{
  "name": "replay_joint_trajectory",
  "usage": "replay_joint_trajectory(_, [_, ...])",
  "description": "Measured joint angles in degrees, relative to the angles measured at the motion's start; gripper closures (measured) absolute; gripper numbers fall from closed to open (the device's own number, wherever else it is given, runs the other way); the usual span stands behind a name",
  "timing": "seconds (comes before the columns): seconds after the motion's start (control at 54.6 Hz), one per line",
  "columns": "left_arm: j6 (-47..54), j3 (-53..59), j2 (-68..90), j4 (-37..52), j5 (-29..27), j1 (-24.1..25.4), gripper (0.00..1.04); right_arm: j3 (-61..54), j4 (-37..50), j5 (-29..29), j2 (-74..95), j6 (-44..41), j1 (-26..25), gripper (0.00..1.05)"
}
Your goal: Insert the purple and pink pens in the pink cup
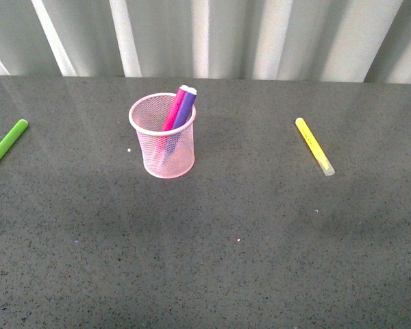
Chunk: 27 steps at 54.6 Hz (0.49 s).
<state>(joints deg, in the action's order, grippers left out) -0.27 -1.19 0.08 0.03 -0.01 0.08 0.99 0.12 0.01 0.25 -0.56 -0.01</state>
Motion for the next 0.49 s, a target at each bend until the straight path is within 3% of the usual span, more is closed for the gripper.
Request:
replay_joint_trajectory(0.348, [0.0,0.0,0.0,0.0,0.0,0.0,0.07,0.0,0.0,0.0,0.0,0.04,0.0,0.06])
replay_joint_trajectory(0.494, [0.0,0.0,0.0,0.0,-0.02,0.0,0.07,0.0,0.0,-0.02,0.0,0.22,0.0,0.07])
